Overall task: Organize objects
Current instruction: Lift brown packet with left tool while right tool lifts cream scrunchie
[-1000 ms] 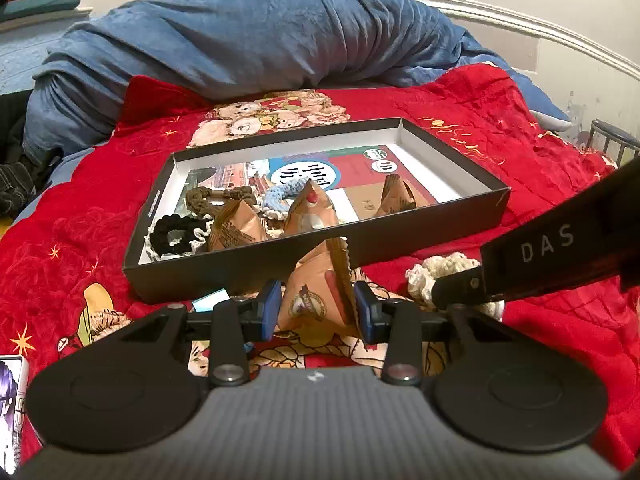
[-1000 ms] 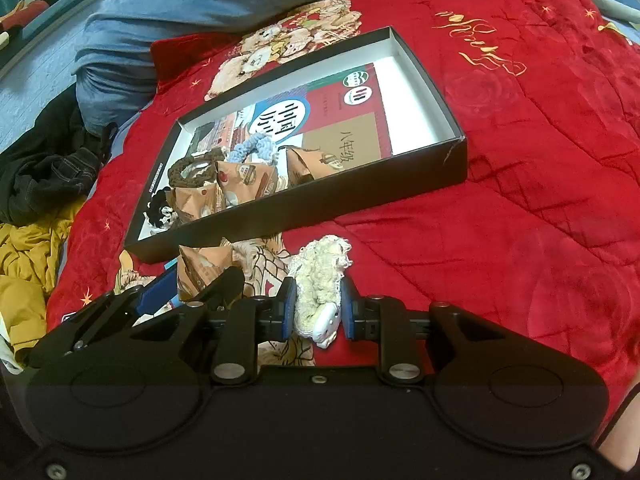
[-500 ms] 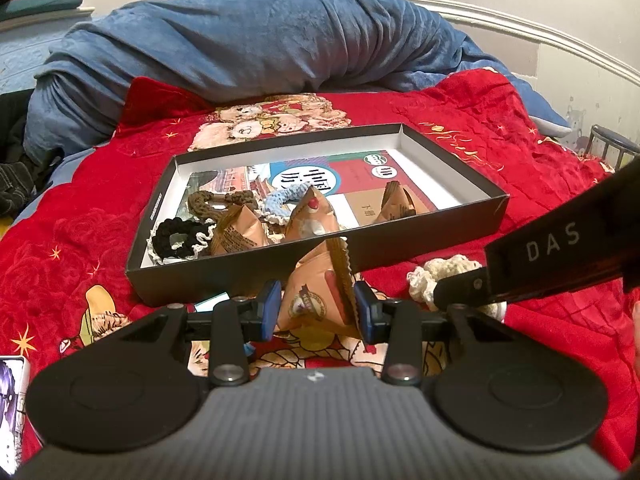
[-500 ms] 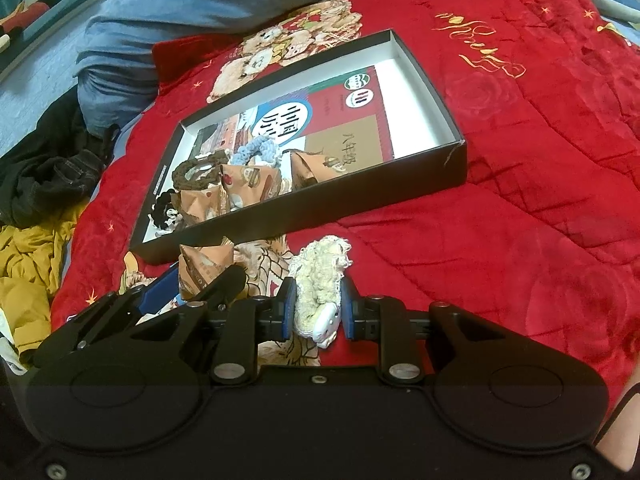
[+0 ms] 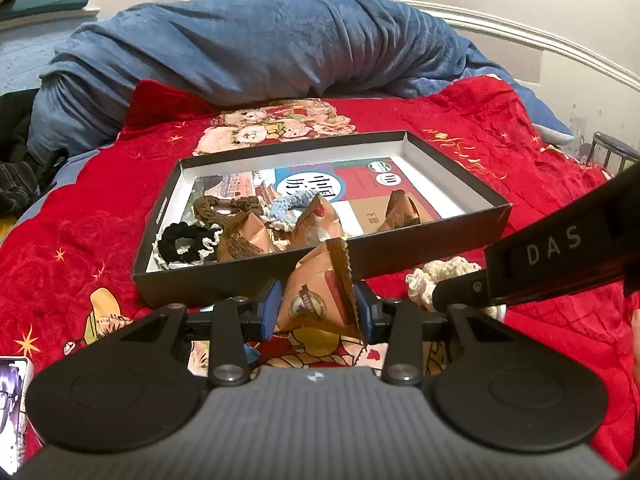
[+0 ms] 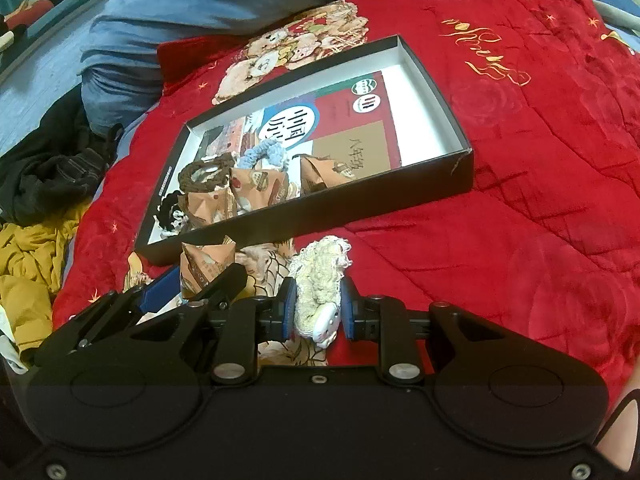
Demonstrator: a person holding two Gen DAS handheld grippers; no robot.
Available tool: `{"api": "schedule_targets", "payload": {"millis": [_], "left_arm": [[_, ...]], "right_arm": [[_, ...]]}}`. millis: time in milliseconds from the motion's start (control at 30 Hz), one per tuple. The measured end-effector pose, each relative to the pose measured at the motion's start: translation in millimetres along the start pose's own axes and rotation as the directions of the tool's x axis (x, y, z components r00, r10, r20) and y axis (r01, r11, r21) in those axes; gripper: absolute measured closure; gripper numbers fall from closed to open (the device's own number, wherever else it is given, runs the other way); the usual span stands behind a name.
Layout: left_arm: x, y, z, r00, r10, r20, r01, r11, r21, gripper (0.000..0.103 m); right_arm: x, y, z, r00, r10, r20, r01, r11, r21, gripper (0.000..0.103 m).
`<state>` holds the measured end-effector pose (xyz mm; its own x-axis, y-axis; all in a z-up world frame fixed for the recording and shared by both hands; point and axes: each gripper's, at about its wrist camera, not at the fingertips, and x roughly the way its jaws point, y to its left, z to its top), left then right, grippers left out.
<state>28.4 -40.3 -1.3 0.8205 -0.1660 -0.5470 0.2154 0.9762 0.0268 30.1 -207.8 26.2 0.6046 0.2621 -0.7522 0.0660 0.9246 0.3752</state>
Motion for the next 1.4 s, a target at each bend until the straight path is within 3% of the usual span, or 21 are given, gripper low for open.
{"api": "schedule_targets", "payload": {"millis": [567,1400], "left_arm": [[0.8,2.6,1.4,1.0,-0.002,-0.021,0.001,1.0,-0.017,0.058],[-7.1,3.8,6.2,0.999,0.01,0.031,-0.01,1.0,-0.013,0.058]], "right_arm": [[-1.9,10.0,3.8,1.0,-0.004,0.031,0.005,0.999,-0.037,0.08],[-9.9,7.3,8.9,0.999,0.015,0.047,-0.015,1.0,-0.008,0.08]]}}
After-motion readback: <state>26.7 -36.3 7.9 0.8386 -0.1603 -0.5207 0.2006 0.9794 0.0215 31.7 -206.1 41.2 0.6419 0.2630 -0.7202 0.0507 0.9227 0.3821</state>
